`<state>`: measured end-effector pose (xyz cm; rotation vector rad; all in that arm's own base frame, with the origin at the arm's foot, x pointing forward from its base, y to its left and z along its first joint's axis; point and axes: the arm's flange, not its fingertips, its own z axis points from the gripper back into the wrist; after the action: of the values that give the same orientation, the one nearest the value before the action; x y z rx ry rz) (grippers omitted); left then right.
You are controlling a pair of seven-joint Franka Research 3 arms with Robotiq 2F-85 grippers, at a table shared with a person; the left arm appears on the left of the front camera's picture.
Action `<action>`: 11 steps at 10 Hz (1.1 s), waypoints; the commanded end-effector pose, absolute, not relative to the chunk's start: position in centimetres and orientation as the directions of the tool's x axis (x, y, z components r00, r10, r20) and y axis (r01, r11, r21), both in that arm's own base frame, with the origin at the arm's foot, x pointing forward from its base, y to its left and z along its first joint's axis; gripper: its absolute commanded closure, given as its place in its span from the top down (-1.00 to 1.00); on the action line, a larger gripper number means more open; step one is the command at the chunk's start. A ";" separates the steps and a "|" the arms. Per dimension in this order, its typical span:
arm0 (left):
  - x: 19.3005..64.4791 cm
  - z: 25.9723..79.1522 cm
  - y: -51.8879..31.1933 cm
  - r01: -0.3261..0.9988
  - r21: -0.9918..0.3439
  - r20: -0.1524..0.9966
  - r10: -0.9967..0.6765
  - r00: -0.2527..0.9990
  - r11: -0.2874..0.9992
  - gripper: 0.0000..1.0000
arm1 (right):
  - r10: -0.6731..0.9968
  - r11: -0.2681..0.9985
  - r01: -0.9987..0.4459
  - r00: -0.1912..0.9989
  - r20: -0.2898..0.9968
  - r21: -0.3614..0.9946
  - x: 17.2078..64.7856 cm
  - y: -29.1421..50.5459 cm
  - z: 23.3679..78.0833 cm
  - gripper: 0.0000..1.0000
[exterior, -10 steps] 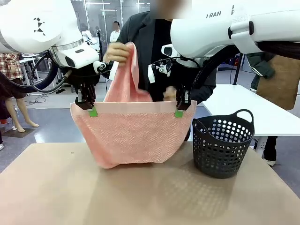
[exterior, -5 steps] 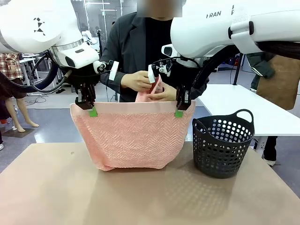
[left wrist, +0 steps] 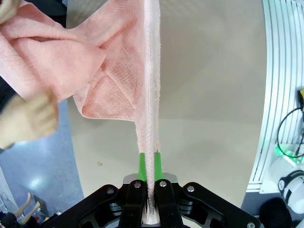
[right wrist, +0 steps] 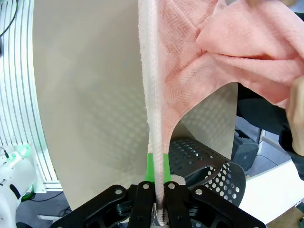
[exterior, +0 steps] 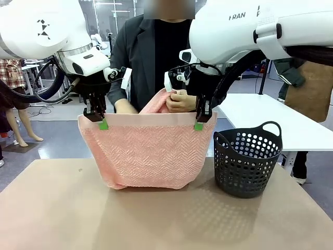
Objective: Fold the towel.
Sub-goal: Release the end of the 100 cm Hotel Towel you were holding and grab the top end of the folded side.
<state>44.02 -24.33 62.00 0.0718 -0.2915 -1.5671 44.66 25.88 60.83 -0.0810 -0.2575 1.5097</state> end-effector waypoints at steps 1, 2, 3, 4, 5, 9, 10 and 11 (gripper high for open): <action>44.0 62.0 -24.3 0.974 0.228 0.137 -0.990 -0.022 0.011 -1.00 | 0.993 0.062 -0.973 0.038 0.110 -0.222 44.8 25.8 60.9 -1.00; 44.0 62.0 -24.3 0.974 0.228 0.137 -0.990 -0.022 0.011 -1.00 | 0.993 0.062 -0.973 0.038 0.110 -0.222 44.8 25.8 60.9 -1.00; 44.0 62.0 -24.3 0.974 0.228 0.137 -0.990 -0.022 0.011 -1.00 | 0.993 0.062 -0.973 0.038 0.110 -0.222 44.8 25.8 60.9 -1.00; 44.0 62.0 -24.3 0.974 0.228 0.137 -0.990 -0.022 0.011 -1.00 | 0.993 0.062 -0.973 0.038 0.110 -0.222 44.8 25.8 60.9 -1.00; 44.0 62.0 -24.3 0.974 0.228 0.137 -0.990 -0.022 0.011 -1.00 | 0.993 0.062 -0.973 0.038 0.110 -0.222 44.8 25.8 60.9 -1.00; 44.0 62.0 -24.3 0.974 0.228 0.137 -0.990 -0.022 0.011 -1.00 | 0.993 0.062 -0.973 0.038 0.110 -0.222 44.8 25.8 60.9 -1.00; 44.0 62.0 -24.3 0.974 0.228 0.137 -0.990 -0.022 0.011 -1.00 | 0.993 0.062 -0.973 0.038 0.110 -0.222 44.8 25.8 60.9 -1.00; 44.0 62.0 -24.3 0.974 0.228 0.137 -0.990 -0.022 0.011 -1.00 | 0.993 0.062 -0.973 0.038 0.110 -0.222 44.8 25.8 60.9 -1.00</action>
<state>44.02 -24.33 62.00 0.0718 -0.2915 -1.5671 44.66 25.88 60.83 -0.0810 -0.2575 1.5097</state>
